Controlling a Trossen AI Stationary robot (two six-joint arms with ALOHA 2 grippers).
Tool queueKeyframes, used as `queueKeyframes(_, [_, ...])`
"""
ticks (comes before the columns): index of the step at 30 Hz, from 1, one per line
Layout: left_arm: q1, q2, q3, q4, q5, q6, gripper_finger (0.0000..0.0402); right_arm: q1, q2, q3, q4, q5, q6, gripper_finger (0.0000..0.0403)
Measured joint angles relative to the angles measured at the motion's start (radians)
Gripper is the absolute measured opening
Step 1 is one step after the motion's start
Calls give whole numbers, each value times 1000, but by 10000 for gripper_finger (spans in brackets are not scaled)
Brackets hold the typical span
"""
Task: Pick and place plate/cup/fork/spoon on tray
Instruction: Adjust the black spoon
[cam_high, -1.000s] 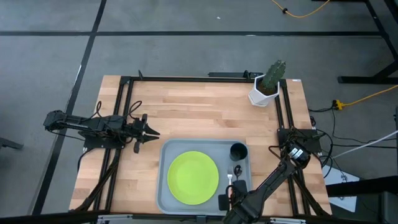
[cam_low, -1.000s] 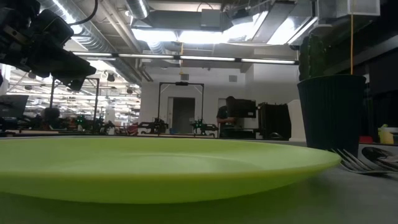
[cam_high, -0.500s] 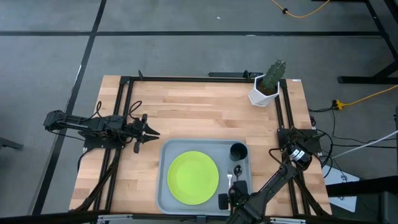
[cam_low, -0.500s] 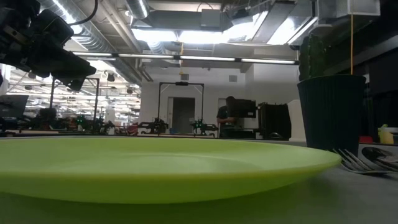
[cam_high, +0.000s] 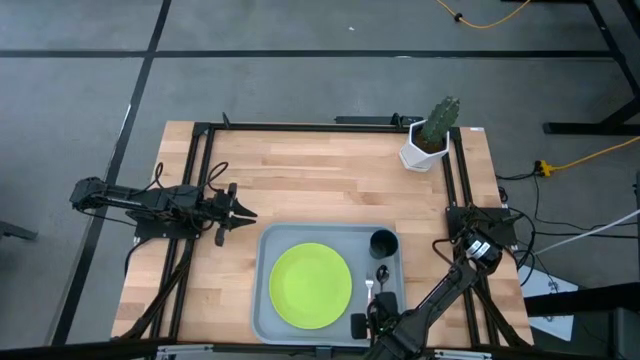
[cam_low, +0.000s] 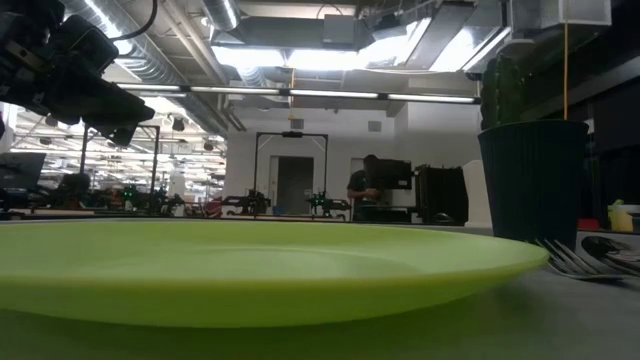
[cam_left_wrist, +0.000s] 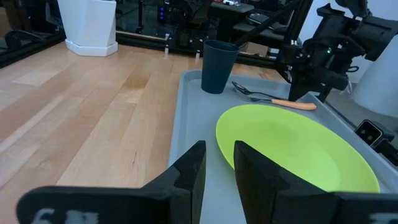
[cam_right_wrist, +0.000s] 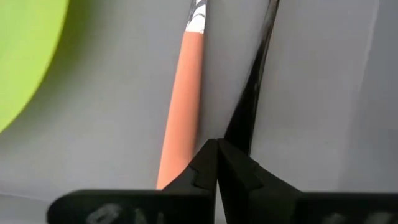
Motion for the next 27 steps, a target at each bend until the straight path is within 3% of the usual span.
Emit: queueKeyframes(27, [0, 0, 0, 0, 0, 0, 77, 0, 4, 17, -36, -59, 6, 11])
